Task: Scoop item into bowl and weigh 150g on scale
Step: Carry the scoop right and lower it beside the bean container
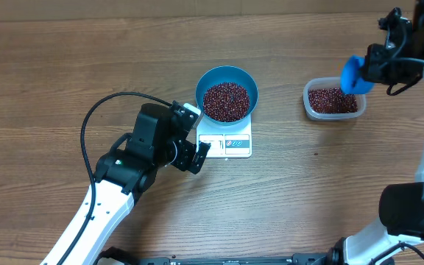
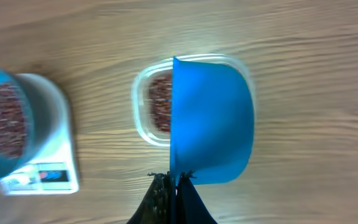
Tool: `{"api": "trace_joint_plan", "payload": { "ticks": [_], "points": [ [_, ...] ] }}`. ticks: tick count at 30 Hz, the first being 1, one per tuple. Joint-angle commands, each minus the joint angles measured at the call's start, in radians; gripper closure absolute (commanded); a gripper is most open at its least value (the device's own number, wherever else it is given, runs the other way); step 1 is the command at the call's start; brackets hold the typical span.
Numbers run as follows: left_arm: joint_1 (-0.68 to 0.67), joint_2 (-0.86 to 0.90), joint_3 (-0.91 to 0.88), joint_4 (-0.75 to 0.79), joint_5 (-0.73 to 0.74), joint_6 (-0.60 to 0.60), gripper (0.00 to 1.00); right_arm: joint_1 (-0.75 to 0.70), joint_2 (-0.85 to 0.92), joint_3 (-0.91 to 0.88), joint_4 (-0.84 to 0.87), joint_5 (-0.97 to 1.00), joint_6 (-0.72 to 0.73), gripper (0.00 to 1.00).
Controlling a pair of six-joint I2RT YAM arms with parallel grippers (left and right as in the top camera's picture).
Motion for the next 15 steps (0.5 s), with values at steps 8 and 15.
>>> {"api": "trace_joint_plan", "payload": {
  "ticks": [8,15],
  "points": [
    [0.003,0.006,-0.001,0.001,-0.006,-0.013,0.00,0.278,-0.036,0.018,-0.028,0.662,0.211,0.96],
    [0.003,0.006,-0.001,0.001,-0.006,-0.013,0.00,0.306,-0.036,0.018,-0.058,0.710,0.262,0.96]
  ]
}}
